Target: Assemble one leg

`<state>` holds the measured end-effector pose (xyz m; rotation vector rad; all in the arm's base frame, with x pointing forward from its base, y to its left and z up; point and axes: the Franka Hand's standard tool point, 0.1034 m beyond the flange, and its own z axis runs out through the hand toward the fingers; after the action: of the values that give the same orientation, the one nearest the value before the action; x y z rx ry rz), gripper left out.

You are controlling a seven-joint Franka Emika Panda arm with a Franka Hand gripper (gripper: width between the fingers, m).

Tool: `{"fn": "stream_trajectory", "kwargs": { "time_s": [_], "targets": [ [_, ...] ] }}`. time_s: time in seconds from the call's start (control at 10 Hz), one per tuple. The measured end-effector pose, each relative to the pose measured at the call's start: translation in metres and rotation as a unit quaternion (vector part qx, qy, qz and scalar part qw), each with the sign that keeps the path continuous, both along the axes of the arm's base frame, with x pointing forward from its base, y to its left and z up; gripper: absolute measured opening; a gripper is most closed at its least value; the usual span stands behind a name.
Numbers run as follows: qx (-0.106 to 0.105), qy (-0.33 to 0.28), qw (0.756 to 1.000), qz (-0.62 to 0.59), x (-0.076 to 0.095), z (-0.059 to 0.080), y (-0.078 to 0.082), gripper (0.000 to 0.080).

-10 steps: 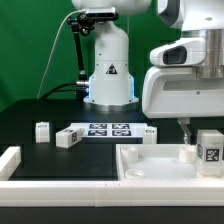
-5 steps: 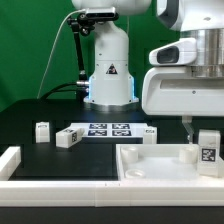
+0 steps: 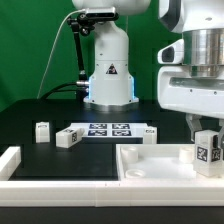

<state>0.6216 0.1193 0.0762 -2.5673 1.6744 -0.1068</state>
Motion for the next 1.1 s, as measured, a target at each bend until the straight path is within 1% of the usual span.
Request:
{"fn": "stream_trajectory", "kwargs": {
  "time_s": [0.1, 0.2, 0.4, 0.5, 0.6, 0.7, 0.8, 0.9, 1.1],
  "targets": [
    [0.007, 0.002, 0.999, -0.037, 0.0000, 0.0000, -0.0008, 0.0291],
    [0.019, 0.004, 0.996, -0.085, 0.0003, 0.0000, -0.0028, 0.0291],
    [0.030, 0.008, 0.991, -0.132, 0.0001, -0.0001, -0.0030, 0.0291],
    [0.034, 0.009, 0.988, -0.148, -0.0001, -0.0004, -0.0021, 0.0374],
    [0.033, 0.008, 0.991, -0.131, -0.0002, -0.0006, -0.0022, 0.0374],
    [0.030, 0.007, 0.994, -0.108, -0.0001, -0.0005, -0.0025, 0.0508],
    [0.028, 0.007, 0.996, -0.085, 0.0006, 0.0001, -0.0037, 0.0624],
    [0.021, 0.006, 1.000, -0.021, 0.0015, 0.0005, -0.0057, 0.0642],
    [0.010, 0.005, 0.994, 0.111, 0.0042, 0.0019, -0.0070, 0.0642]
  ]
}}
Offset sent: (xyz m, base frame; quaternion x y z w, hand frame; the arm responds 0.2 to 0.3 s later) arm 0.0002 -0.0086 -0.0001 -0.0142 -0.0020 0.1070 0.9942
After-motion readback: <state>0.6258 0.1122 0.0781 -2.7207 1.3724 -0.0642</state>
